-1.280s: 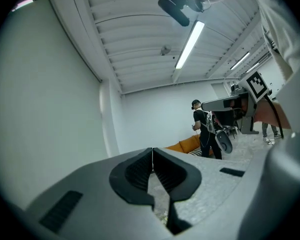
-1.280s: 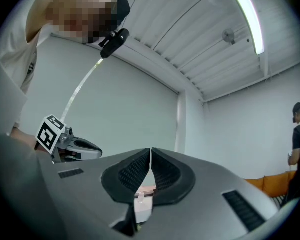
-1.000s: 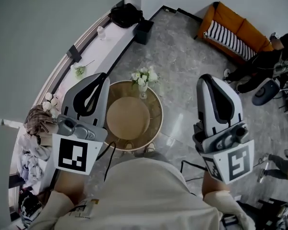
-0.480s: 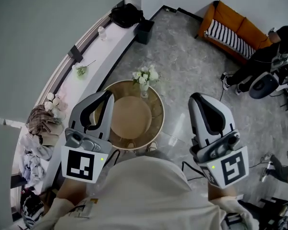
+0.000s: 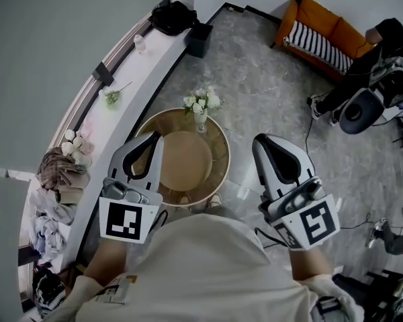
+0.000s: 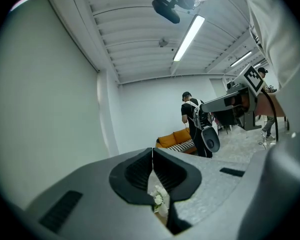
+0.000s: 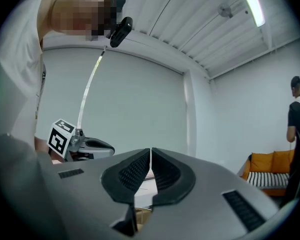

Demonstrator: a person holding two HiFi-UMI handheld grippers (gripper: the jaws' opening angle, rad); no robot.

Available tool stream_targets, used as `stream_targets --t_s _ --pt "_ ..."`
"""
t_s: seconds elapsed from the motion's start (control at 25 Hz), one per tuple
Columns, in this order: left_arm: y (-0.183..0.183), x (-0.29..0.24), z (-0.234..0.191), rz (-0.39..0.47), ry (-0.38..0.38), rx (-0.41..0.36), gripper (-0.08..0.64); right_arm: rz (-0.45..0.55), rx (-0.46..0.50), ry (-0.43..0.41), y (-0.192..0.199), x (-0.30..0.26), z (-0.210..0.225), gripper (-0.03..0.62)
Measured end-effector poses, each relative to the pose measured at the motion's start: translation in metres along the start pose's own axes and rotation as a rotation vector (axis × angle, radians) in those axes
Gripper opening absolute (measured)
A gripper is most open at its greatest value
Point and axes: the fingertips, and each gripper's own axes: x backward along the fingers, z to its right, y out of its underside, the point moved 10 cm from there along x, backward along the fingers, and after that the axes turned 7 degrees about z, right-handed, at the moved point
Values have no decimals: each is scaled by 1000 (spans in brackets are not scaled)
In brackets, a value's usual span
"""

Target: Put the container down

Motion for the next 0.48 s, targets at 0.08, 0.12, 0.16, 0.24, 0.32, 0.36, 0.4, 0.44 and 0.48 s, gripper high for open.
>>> stream_targets --t_s 0.08,0.12,0.16,0.24,0.32,0.36,0.4,0.44,0.48 --pt "1 -1 2 2 8 -2 11 4 -3 9 1 0 1 15" --pt "1 -1 3 2 13 -5 11 5 -3 11 2 1 1 15" --pt "0 -1 3 2 17 -6 11 5 0 13 1 0 2 14" --pt "-2 -1 1 5 14 2 11 3 10 15 0 -1 2 15" --pt "-5 0 -2 9 9 10 11 4 11 15 -2 -3 0 15" --pt "-6 1 -3 9 8 11 11 5 9 14 -2 -3 -1 14" --pt "-6 2 -3 9 9 9 11 5 7 14 -2 -4 -2 15" --pt "-6 3 -4 9 9 6 11 5 5 14 -2 -4 -3 14" --pt "-6 4 -5 8 9 3 11 5 5 13 -2 -4 -5 15"
